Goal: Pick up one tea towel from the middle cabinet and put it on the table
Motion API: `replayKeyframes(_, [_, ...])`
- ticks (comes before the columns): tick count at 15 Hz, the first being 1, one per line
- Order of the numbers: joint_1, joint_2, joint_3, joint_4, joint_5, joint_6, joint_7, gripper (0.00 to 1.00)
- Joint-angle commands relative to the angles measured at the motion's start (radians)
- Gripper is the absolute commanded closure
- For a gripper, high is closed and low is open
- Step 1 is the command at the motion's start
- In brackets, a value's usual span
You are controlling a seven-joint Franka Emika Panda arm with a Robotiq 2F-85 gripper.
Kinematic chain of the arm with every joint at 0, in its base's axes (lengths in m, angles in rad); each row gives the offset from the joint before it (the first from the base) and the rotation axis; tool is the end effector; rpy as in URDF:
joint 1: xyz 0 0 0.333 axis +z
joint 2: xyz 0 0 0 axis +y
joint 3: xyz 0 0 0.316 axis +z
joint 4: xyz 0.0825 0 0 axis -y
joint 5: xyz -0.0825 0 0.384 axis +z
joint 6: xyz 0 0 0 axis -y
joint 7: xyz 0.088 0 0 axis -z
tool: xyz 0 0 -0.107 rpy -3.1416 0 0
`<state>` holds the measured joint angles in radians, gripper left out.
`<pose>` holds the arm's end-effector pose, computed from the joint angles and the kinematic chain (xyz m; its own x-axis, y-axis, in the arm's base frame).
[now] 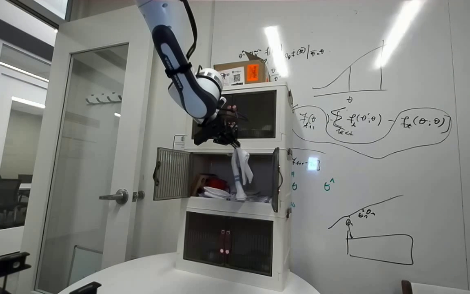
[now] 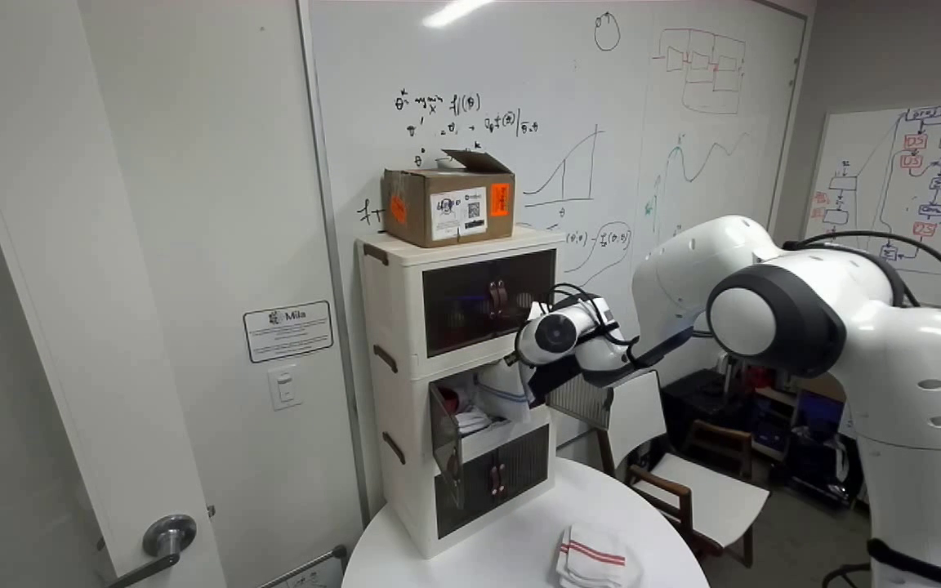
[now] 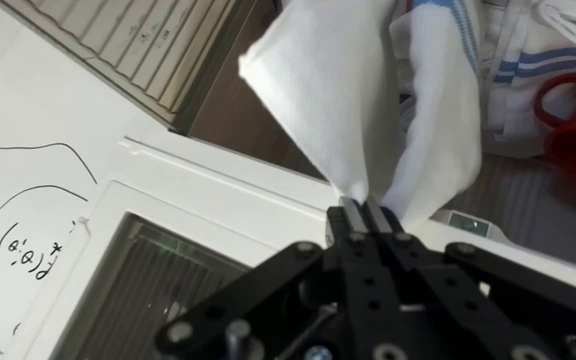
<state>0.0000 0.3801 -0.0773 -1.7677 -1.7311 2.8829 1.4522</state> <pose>0.6637 0.0107 0.3781 0.5690 0.2538 0.7822 -0.1317 -0.9108 0.3913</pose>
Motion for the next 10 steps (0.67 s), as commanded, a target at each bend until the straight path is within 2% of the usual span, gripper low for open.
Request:
replayKeyframes(1, [-0.024, -0.165, -0.013, -0.139, -0.063, 0.066, 0.077, 0.99])
replayKeyframes(5, [-0.049, -0.303, -0.022, -0.265, -0.075, 0.082, 0.087, 0.99])
replayKeyframes(10, [-0.075, -0.418, -0.046, -0.450, -0.060, -0.029, 0.101, 0.99])
